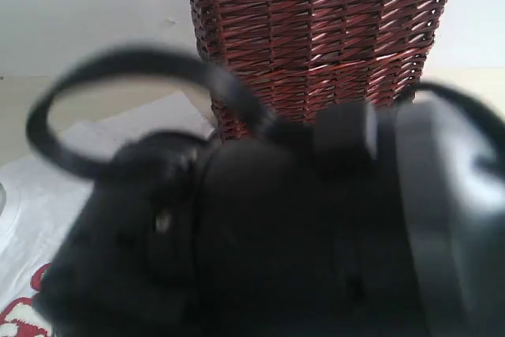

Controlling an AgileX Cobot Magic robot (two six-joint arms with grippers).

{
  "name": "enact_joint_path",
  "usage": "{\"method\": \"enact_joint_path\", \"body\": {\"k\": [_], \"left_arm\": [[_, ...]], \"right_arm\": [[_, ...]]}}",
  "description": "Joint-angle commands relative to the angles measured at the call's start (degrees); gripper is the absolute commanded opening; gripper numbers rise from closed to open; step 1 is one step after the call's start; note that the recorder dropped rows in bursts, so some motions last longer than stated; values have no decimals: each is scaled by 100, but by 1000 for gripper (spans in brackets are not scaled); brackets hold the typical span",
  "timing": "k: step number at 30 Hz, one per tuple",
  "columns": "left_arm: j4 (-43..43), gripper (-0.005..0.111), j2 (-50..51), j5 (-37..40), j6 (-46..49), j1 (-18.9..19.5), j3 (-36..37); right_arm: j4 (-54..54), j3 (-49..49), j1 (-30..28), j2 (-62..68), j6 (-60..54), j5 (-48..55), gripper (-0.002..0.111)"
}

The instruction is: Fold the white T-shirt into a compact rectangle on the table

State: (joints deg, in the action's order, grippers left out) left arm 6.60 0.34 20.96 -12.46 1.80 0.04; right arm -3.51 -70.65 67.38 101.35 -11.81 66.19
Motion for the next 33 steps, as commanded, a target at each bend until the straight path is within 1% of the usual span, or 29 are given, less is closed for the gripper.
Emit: {"method": "enact_joint_path", "body": {"k": [1,4,8,10,14,15,16,18,20,24,28,30,33], "left_arm": [[-24,0,-34,-48,1,24,-4],[-24,0,-34,-48,1,24,-4],[-24,0,-34,-48,1,24,-4],[-24,0,-34,-48,1,24,-4],[-24,0,-34,-48,1,24,-4],[-24,0,-34,-48,1,24,-4],[-24,0,-34,-48,1,24,-4],[-24,0,-34,-48,1,24,-4],[-24,0,-34,-48,1,24,-4],[-24,0,-34,-48,1,24,-4],[-24,0,-34,-48,1,24,-4],[-24,0,-34,-48,1,24,-4],[-24,0,-34,-48,1,24,-4]], "right_arm": [[-166,583,124,133,496,-464,46],[-448,821,1,296,872,-787,46],[-380,1066,-158,496,902,-1506,46],[-508,1093,-243,622,1020,-1588,46],[-1356,1129,-375,811,1715,-1523,44],[-1387,1160,-392,856,1733,-1523,41],[-1402,1191,-411,879,1733,-1526,35],[-1402,1282,-411,942,1667,-1539,19],[-1482,1401,-411,950,1572,-1526,0],[-2031,1485,-411,782,1689,-1275,0],[-2052,1473,-411,134,1530,-1345,0],[-1826,1418,-411,-248,1239,-1344,0],[-1213,1288,-423,-851,581,-1277,0]]}}
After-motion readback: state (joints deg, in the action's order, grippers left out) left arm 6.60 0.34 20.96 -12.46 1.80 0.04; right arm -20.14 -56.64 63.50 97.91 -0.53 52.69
